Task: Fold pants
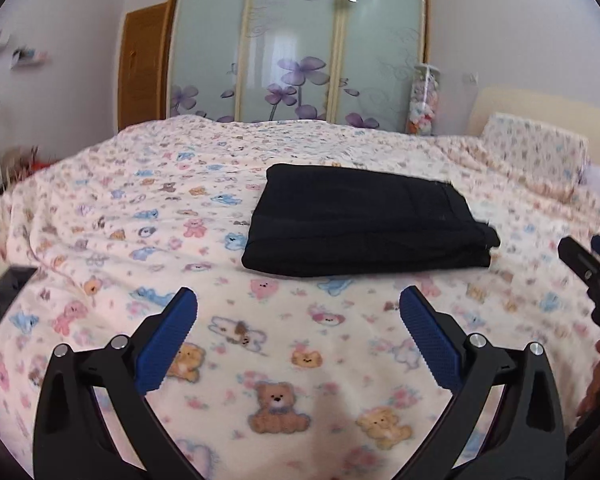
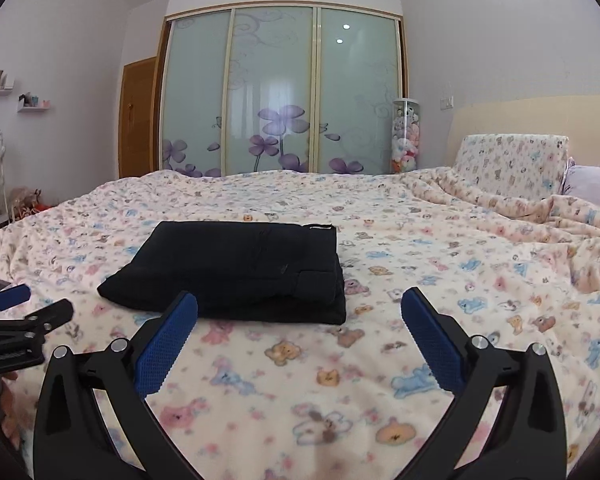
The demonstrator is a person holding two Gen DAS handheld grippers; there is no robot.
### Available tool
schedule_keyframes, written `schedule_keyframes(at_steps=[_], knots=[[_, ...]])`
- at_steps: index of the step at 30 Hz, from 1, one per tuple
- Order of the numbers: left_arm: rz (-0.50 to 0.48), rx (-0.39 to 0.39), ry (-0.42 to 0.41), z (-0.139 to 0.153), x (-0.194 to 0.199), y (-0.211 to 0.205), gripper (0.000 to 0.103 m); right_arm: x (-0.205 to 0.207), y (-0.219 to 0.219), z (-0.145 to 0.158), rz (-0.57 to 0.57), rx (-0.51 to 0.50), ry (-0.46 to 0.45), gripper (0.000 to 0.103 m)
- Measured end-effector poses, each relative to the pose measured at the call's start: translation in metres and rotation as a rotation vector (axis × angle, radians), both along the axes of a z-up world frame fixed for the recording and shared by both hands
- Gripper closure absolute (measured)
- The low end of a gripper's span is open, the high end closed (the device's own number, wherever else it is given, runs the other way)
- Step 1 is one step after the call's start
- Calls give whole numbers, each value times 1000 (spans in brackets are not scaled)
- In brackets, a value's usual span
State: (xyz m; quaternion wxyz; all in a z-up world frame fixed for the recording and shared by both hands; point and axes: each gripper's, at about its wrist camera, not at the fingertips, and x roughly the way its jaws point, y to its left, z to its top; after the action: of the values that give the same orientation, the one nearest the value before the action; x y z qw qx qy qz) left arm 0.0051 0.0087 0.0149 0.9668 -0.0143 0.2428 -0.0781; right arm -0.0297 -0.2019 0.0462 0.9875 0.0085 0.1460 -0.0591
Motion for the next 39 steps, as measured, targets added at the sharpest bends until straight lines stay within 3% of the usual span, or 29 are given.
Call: schedule_keyframes(at_steps=[8,27,39], knots=[[-17,38,53,-18,14,-12,2,10,8,-26,-7,62,73,1],[-10,78,97,-33,20,-19,2,24,26,-48,-18,28,166,1],[-41,121,26,-26,8,-30,2,28,19,-50,-22,51,183,1]])
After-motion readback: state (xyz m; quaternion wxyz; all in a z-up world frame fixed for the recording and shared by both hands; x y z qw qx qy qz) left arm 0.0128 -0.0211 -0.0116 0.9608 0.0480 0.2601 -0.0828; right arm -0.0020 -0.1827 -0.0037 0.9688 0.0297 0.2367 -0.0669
